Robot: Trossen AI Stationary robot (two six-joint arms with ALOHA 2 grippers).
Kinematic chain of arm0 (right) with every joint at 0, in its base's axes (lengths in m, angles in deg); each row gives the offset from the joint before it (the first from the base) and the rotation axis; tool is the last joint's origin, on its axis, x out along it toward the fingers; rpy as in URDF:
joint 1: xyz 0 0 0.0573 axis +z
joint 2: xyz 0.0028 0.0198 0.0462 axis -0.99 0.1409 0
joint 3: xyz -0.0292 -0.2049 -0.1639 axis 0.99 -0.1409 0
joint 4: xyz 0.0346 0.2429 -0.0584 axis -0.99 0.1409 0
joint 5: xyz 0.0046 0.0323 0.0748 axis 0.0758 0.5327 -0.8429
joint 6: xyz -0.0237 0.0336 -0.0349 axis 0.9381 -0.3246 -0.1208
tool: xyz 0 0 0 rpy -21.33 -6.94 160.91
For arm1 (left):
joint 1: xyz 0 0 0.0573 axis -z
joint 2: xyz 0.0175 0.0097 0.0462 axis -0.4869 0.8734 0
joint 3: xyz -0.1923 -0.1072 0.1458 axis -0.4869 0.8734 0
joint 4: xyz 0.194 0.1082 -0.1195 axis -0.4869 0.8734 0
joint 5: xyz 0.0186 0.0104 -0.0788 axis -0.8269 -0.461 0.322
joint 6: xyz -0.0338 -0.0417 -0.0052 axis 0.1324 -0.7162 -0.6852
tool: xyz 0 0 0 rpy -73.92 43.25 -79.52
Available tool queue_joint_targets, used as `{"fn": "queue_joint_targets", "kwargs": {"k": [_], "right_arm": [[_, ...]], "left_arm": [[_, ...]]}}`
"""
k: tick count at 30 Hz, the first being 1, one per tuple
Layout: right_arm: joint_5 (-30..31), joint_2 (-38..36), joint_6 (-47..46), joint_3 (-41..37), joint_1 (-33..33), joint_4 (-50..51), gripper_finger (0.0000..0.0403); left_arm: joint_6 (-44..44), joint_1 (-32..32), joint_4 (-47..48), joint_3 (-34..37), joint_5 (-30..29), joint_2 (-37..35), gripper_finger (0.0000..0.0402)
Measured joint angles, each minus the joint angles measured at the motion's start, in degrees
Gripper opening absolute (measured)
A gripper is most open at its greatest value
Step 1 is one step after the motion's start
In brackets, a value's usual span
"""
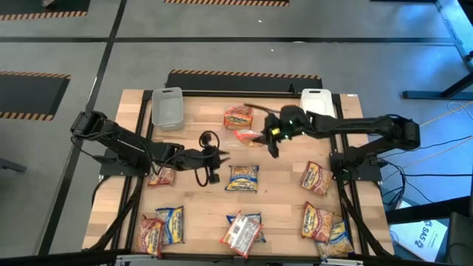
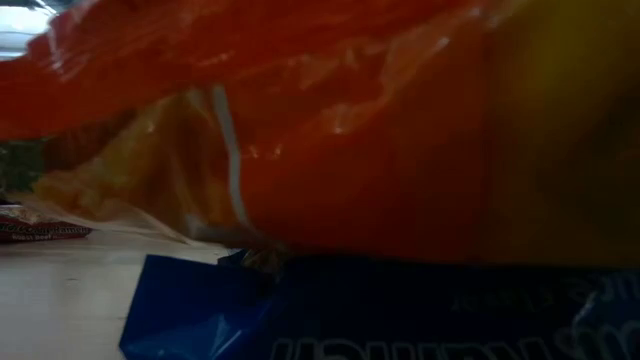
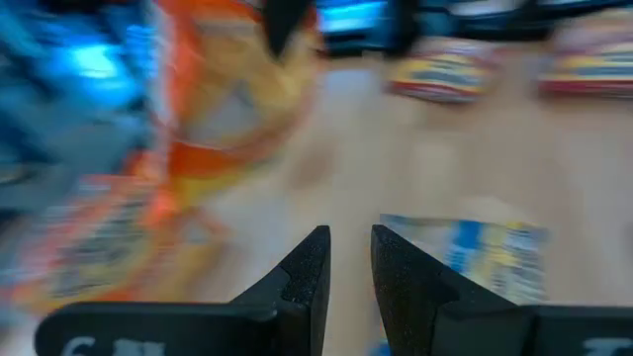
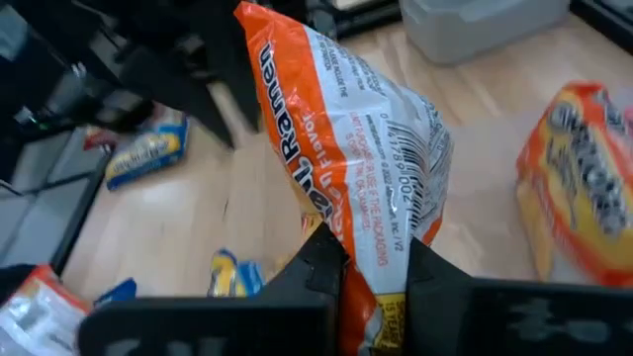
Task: Sort Maruchan noodles
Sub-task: Put the top orange noodle into the transparent bin
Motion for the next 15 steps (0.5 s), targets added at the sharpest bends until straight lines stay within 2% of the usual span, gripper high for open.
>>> {"fn": "queue_joint_targets", "kwargs": {"k": [4, 6, 10, 13, 15], "right_arm": [[-6.5, 1.11, 2.86, 1.68, -3.0, -1.9, 0.0017], [-8.64, 0.81, 4.13, 1.96, -3.83, -1.94, 0.0017], [-13.82, -0.66, 6.19, 1.89, -5.67, -2.01, 0.0017], [-16.54, -0.77, 7.84, 1.85, -6.08, -4.53, 0.0017], [-18.85, -0.77, 8.82, 1.85, -6.3, -8.11, 0.0017]], "left_arm": [[0.85, -0.71, 2.51, 0.0, -13.69, -1.71, 0.0071], [1.16, -1.07, 3.62, 0.0, -16.34, -2.45, 0.0071], [4.87, -1.88, 3.9, 0.0, -13.45, -3.34, 0.0071], [-2.72, -5.44, 6.01, 0.0, -11.08, -3.34, 0.0071], [-5.52, -8.18, 8.07, 0.07, -7.16, -3.33, 0.0071]]}}
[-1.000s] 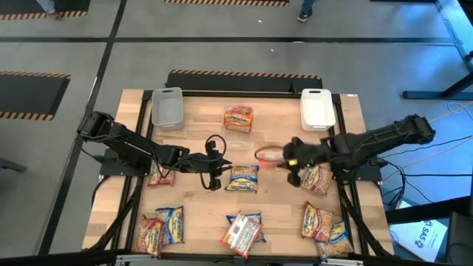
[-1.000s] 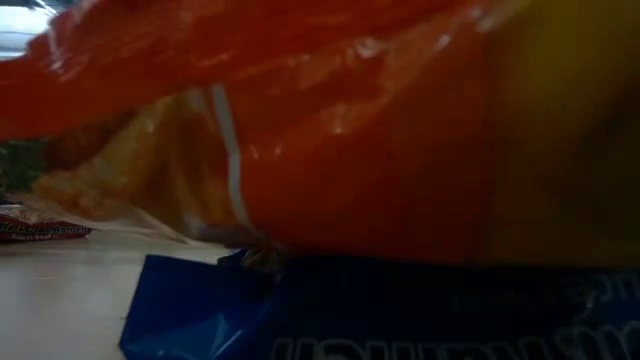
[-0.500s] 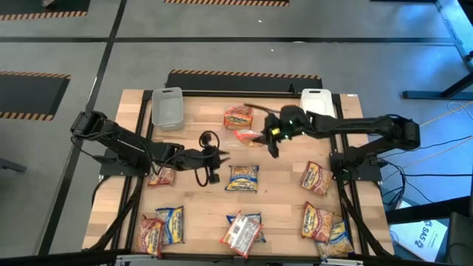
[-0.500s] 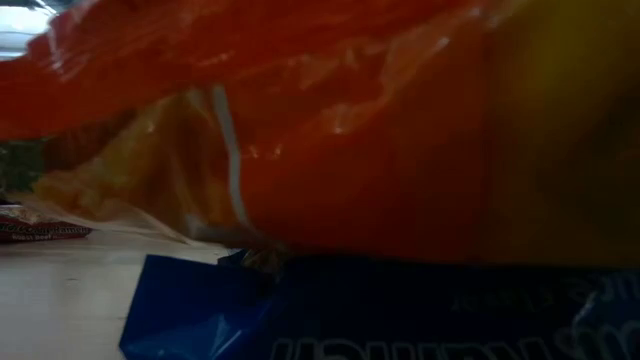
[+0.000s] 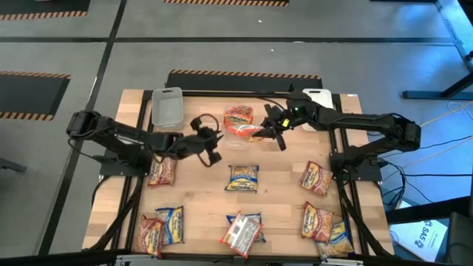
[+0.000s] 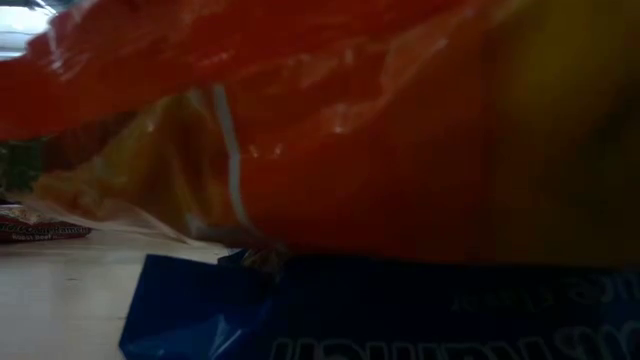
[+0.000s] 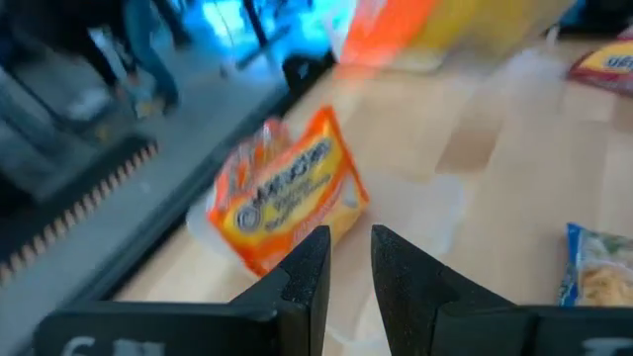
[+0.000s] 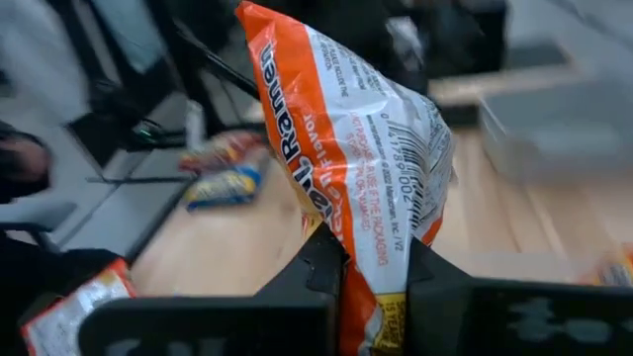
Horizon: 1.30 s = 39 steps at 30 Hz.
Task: Sort Maruchan noodles
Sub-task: Put the top orange noodle into the transparent bin
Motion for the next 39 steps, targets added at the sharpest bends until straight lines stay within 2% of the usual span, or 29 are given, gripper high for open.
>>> {"fn": "queue_joint_targets", "kwargs": {"k": [4, 10, 12, 14, 16, 18, 24, 28, 34, 39], "right_arm": [[-5.96, -0.02, -0.61, -3.85, -0.58, -14.67, 0.0017], [-6.77, 4.16, -13.43, -14.46, -1.64, -48.92, 0.0017], [-6.67, 6.46, -17.34, -16.06, -1.43, -58.64, 0.0017], [-7.24, 8.75, -19.9, -16.48, -1.38, -62.9, 0.0017], [-7.09, 10.88, -21.34, -16.48, -1.3, -63.99, 0.0017], [-6.42, 12.57, -22.26, -16.08, -1.34, -64.23, 0.0017], [-6.87, 14.69, -23.03, -13.76, -0.69, -64.39, 0.0017], [-8.29, 14.67, -23.03, -11.9, 0.14, -64.21, 0.0017], [-6.26, 14.64, -21.29, -10.36, 0.17, -59.72, 0.0017], [-6.95, 14.64, -20.7, -8.92, 0.9, -59.25, 0.0017]], "left_arm": [[-2.53, -2.98, -7.3, 4.93, 10.39, 1.41, 0.0071], [-7.85, -5.02, -38.89, 16.22, 23.18, 2.11, 0.0071], [-9.69, -6.37, -45.29, 17.56, 26.71, 2.11, 0.0071], [-10.97, -7.68, -47.92, 17.56, 31.43, 2.11, 0.0075], [-10.98, -8.24, -47.76, 16.49, 35.45, 2.13, 0.0086], [-9.0, -8.24, -47.95, 14.82, 36.82, 2.13, 0.0104], [2.1, -8.08, -47.54, 11.0, 36.49, 2.13, 0.0168], [4.82, -8.08, -47.51, 10.3, 33.98, 2.12, 0.0197], [5.71, -8.13, -48.08, 10.29, 34.35, 2.12, 0.0207], [6.43, -8.15, -49.83, 10.27, 33.29, 2.11, 0.0201]]}}
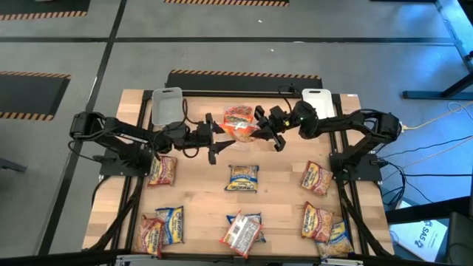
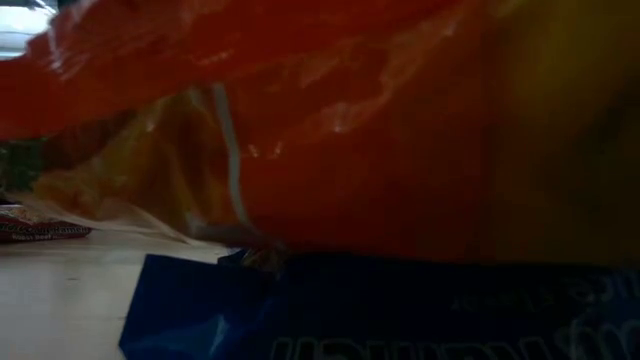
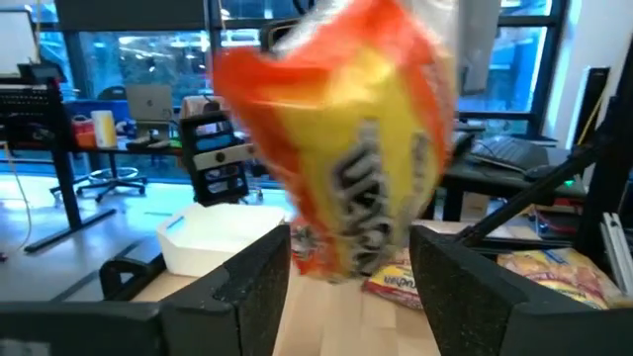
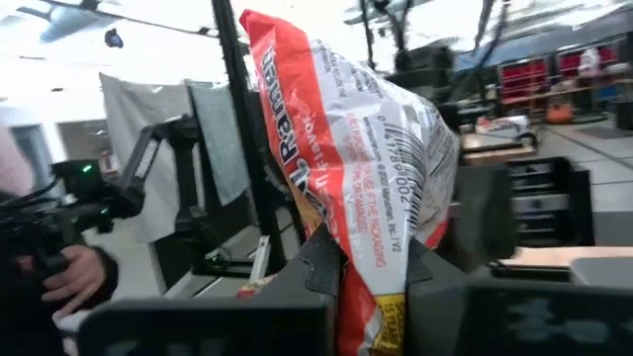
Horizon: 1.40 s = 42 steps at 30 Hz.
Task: Sort Maruchan noodles
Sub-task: Put the top orange noodle into the transparent bin
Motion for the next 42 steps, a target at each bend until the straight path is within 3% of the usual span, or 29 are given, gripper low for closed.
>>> {"fn": "queue_joint_targets", "kwargs": {"k": [7, 13, 22, 29, 33, 38, 42], "right_arm": [[-0.13, -0.02, 3.07, 2.43, 1.15, 6.81, 0.0017], [2.65, -0.02, 7.64, 5.2, 1.07, 15.03, 0.0017], [2.72, -0.01, 8.42, 6.69, 1.06, 15.43, 0.0026], [3.07, -0.21, 8.89, 6.69, 0.53, 15.26, 0.0069], [-1.84, -3.07, 8.22, 6.73, -3.27, 16.65, 0.0119], [-10.44, -9.04, 7.14, 6.82, -8.6, 26.14, 0.0181], [-17.52, -14.87, 5.49, 6.82, -13.28, 38.73, 0.0206]], "left_arm": [[2.55, 0.02, -0.88, -0.02, 0.33, 0.02, 0.0203], [2.69, 0.3, -1.65, -0.02, 10.11, 0.02, 0.018], [3.05, 1.03, -1.86, -0.02, 7.44, -0.07, 0.0075], [3.04, 1.03, -1.66, -0.04, 6.29, -0.07, 0.0069], [3.04, 1.03, -0.72, -0.04, 4.46, -1.1, 0.0069], [5.82, 0.51, 3.31, -0.02, 2.56, -2.99, 0.0056], [6.93, -0.09, 10.71, -0.07, -5.06, -3.78, 0.0057]]}}
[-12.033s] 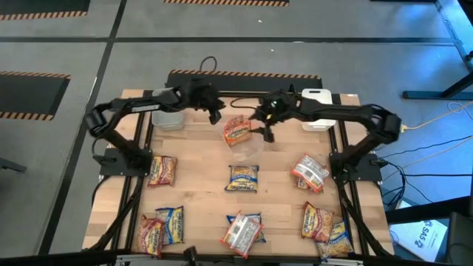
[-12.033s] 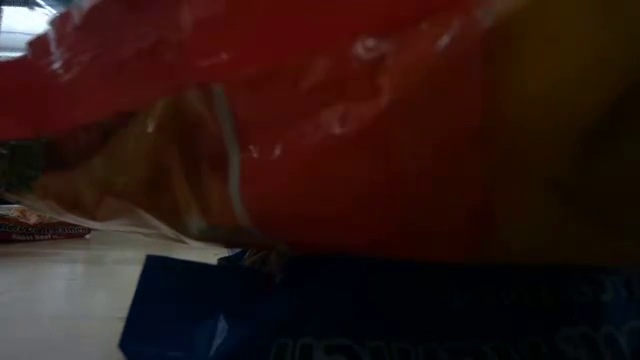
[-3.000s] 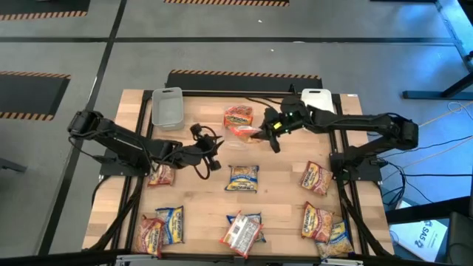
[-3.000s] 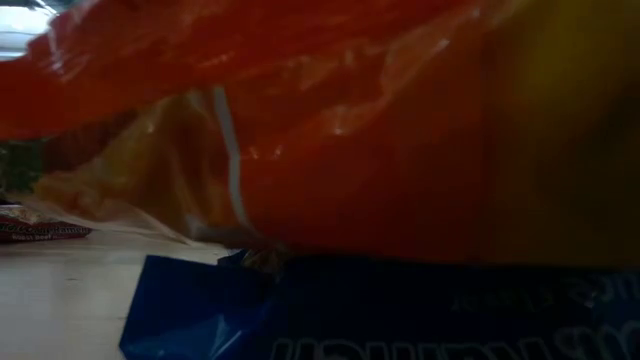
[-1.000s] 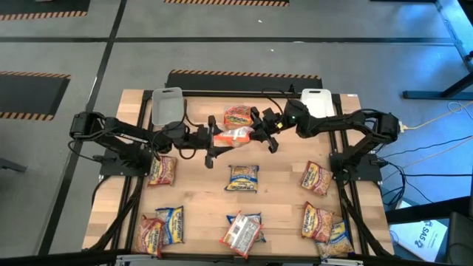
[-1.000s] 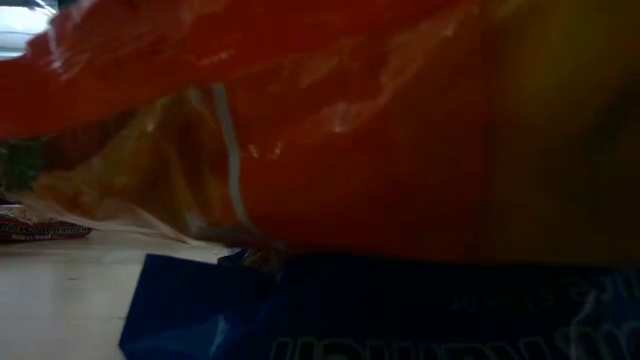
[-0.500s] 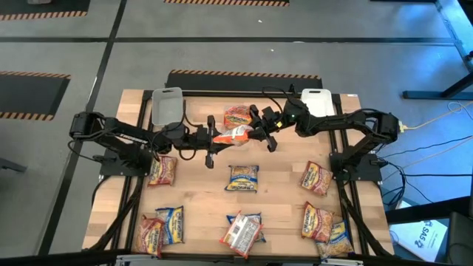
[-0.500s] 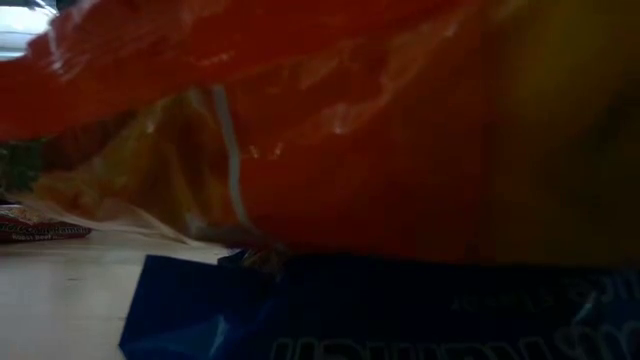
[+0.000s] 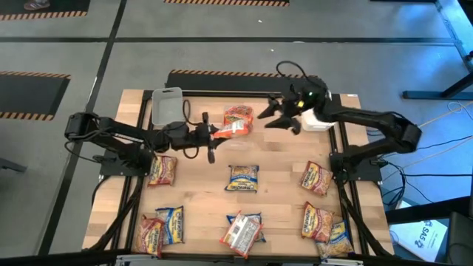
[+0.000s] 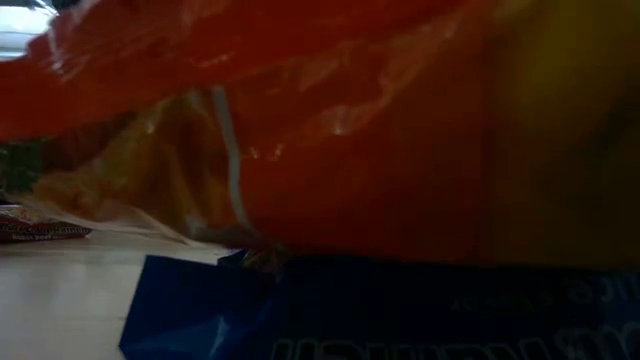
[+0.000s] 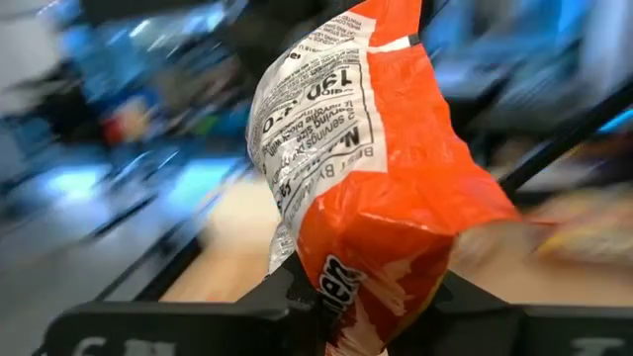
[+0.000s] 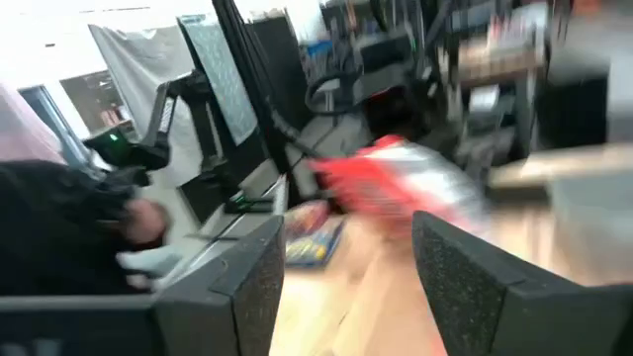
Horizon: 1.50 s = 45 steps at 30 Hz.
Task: Sort Maruchan noodles
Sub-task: Put the top orange noodle into the transparent bin
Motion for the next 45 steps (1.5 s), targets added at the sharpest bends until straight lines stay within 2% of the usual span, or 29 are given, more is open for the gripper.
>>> {"fn": "queue_joint_targets", "kwargs": {"k": [2, 4, 6, 8, 11, 13, 17, 21, 27, 32, 38, 45], "right_arm": [[-2.15, -3.91, 0.46, 0.0, -1.33, 9.49, 0.021], [-0.01, -7.72, 5.55, 0.0, -0.96, 17.41, 0.0211], [7.97, -10.4, 12.8, 0.0, 0.84, 24.04, 0.0211], [19.05, -11.25, 19.92, 0.0, 3.98, 27.77, 0.0211], [34.58, -10.4, 27.1, -0.04, 9.22, 28.85, 0.0211], [41.49, -8.47, 31.23, -0.04, 13.01, 27.18, 0.0212], [48.84, -4.39, 37.62, -0.03, 18.38, 23.46, 0.0218], [56.78, -0.13, 37.53, 1.96, 20.47, 24.74, 0.0255], [59.69, 5.15, 37.14, 6.99, 22.02, 26.59, 0.0303], [59.72, 9.74, 34.39, 11.64, 21.78, 30.19, 0.0303], [57.88, 12.99, 36.41, 14.45, 21.85, 33.48, 0.0248], [56.77, 13.06, 39.04, 14.53, 21.8, 33.49, 0.0131]], "left_arm": [[0.28, -0.08, 8.98, -1.61, -6.11, -0.11, 0.0058], [-0.62, -0.28, 20.99, -4.74, -8.77, -0.07, 0.0058], [-2.05, -0.64, 31.73, -9.38, -8.85, 0.72, 0.0058], [-3.58, -0.83, 41.41, -14.26, -8.82, 1.86, 0.0058], [-5.75, -1.16, 52.19, -20.96, -8.01, 4.56, 0.0058], [-6.79, -1.31, 58.39, -25.09, -7.53, 6.31, 0.0059], [-7.04, -1.29, 67.29, -31.93, -7.45, 10.33, 0.0059], [-7.04, -1.04, 70.16, -36.09, -7.32, 13.26, 0.0059], [-7.02, -1.03, 71.03, -39.2, -6.8, 15.8, 0.0059], [-6.56, -1.03, 71.19, -39.88, -6.8, 15.93, 0.0059], [-5.63, -1.03, 71.42, -39.88, -6.62, 15.91, 0.0059], [-5.48, -1.05, 71.38, -39.86, -7.0, 15.91, 0.0059]]}}
